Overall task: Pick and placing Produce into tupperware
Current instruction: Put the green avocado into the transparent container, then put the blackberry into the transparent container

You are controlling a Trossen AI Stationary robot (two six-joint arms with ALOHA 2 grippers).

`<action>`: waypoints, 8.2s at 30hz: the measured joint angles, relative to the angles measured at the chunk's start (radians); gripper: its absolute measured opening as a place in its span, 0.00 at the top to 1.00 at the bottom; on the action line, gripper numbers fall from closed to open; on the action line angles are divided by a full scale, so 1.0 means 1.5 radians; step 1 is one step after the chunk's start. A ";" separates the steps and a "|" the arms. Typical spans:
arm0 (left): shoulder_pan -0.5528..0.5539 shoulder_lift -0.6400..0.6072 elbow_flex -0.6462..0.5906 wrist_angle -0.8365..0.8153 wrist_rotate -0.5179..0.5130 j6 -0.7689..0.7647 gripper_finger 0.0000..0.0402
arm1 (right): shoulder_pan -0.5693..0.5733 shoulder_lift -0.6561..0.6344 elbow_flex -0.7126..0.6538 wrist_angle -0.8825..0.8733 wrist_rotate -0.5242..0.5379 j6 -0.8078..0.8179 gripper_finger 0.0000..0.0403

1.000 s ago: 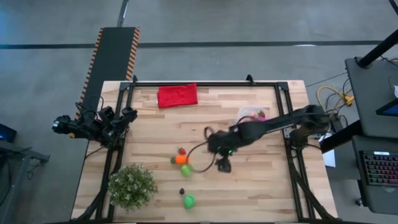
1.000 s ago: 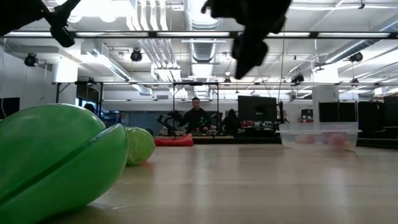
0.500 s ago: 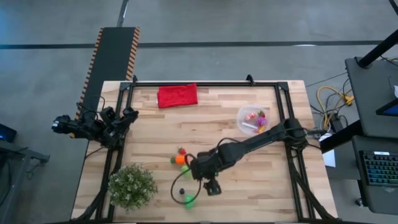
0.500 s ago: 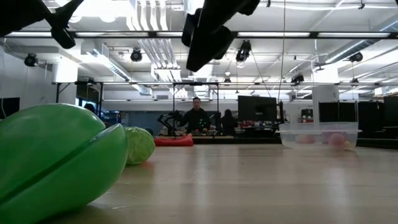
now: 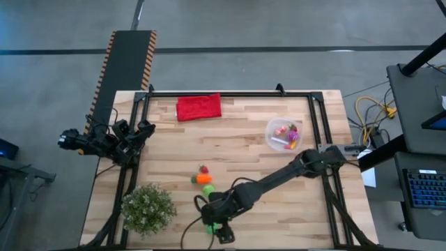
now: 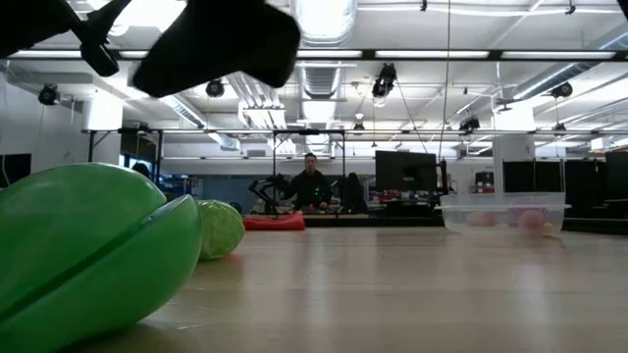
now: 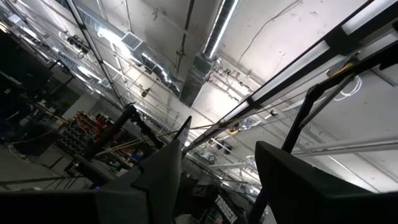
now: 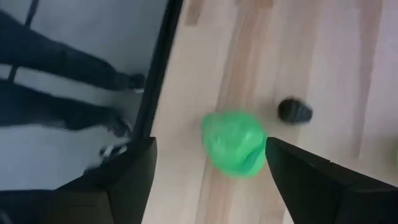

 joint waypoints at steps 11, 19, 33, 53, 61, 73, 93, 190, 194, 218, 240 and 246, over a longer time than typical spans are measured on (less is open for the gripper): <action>0.000 -0.001 0.000 -0.001 0.006 0.000 0.52 | -0.003 0.086 0.103 -0.078 0.059 0.030 0.24; 0.000 -0.001 0.000 0.000 0.007 0.000 0.52 | -0.003 0.090 0.105 -0.069 0.078 0.059 0.23; 0.000 -0.001 0.000 0.000 0.007 0.000 0.52 | 0.013 0.092 0.101 -0.058 0.071 0.058 0.19; 0.000 -0.001 0.000 -0.001 0.007 0.000 0.52 | 0.030 0.093 0.041 0.009 0.154 0.013 0.19; 0.000 -0.001 0.000 -0.001 0.005 0.000 0.52 | 0.039 0.093 0.020 0.020 0.149 0.038 0.19; 0.000 -0.001 0.000 -0.001 0.004 0.000 0.52 | 0.054 0.093 0.018 0.022 0.182 0.048 0.23; 0.000 -0.001 0.000 -0.001 0.004 0.000 0.52 | 0.051 0.093 -0.009 0.050 0.193 0.071 0.33; 0.000 -0.001 0.000 -0.001 0.057 0.000 0.52 | -0.182 -0.535 -0.557 -0.474 0.275 0.931 0.41; -0.001 -0.001 0.000 -0.001 0.061 -0.001 0.52 | -0.225 -0.555 -0.603 -0.466 0.276 0.908 0.41; -0.001 -0.001 0.000 -0.002 0.072 -0.001 0.52 | -0.481 -0.607 -0.781 -0.255 0.224 0.694 0.40; -0.001 -0.001 0.000 -0.002 0.037 0.000 0.52 | -0.440 -0.613 -0.729 -0.215 0.216 0.609 0.26; -0.001 -0.001 0.000 -0.003 0.037 0.000 0.52 | -0.328 -0.573 -0.587 -0.147 0.188 0.569 0.28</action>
